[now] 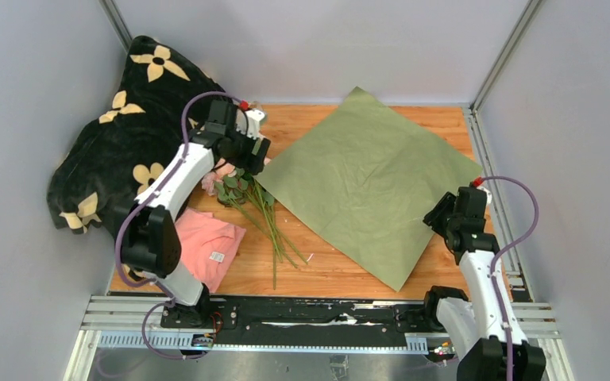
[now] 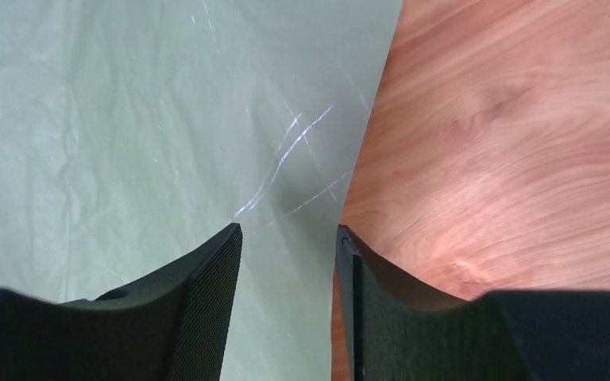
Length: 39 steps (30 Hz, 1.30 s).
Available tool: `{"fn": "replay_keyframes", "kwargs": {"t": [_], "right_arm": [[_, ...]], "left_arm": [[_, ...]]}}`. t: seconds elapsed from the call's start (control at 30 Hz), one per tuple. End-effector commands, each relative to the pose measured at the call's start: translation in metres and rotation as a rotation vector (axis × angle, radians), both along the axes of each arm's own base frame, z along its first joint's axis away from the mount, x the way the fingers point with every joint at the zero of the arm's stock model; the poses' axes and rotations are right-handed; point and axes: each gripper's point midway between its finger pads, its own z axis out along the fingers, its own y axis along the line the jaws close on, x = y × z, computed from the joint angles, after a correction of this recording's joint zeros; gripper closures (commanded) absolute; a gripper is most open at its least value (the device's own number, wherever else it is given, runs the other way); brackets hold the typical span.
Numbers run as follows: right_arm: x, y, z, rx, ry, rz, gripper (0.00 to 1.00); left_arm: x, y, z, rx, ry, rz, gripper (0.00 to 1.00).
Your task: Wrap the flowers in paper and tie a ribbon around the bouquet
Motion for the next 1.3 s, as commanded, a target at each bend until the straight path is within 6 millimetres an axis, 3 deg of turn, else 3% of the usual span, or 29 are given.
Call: {"fn": "replay_keyframes", "kwargs": {"t": [0.0,0.1,0.17,0.3,0.37,0.5,0.63,0.73,0.87,1.1,1.27], "right_arm": [[-0.007,-0.026,0.032,-0.114,-0.049,-0.085,0.48],[-0.005,-0.025,0.057,-0.132,-0.128,-0.074,0.51],[-0.002,-0.015,0.067,-0.117,-0.164,-0.015,0.55],[0.007,0.039,0.072,-0.043,-0.219,0.266,0.62],[0.011,0.07,0.067,-0.042,-0.215,0.394,0.65],[0.021,0.132,0.043,-0.095,-0.153,0.614,0.71],[0.04,0.166,0.011,-0.086,0.014,0.698,0.79],[0.055,0.165,-0.014,-0.13,0.113,0.671,0.83],[0.063,0.129,-0.041,-0.235,0.212,0.519,0.89],[0.035,0.077,-0.089,-0.034,0.328,0.332,0.9],[0.018,0.046,-0.093,-0.007,0.308,0.228,0.9]], "left_arm": [[-0.003,0.022,0.004,-0.023,-0.033,0.119,0.16],[-0.001,0.032,-0.011,-0.009,-0.021,0.198,0.22],[-0.001,0.034,-0.018,-0.028,-0.007,0.237,0.31],[0.004,0.04,-0.022,-0.107,-0.025,0.395,0.51],[0.006,0.044,-0.016,-0.176,-0.078,0.482,0.52],[-0.003,0.033,-0.023,-0.263,-0.074,0.499,0.52],[-0.008,0.035,-0.045,-0.211,-0.018,0.528,0.51],[-0.01,0.037,-0.059,-0.195,0.021,0.554,0.51],[-0.009,0.035,-0.066,-0.196,0.039,0.569,0.57],[-0.007,0.03,-0.064,-0.206,0.024,0.549,0.59],[-0.007,0.022,-0.069,-0.196,0.028,0.525,0.5]]}}
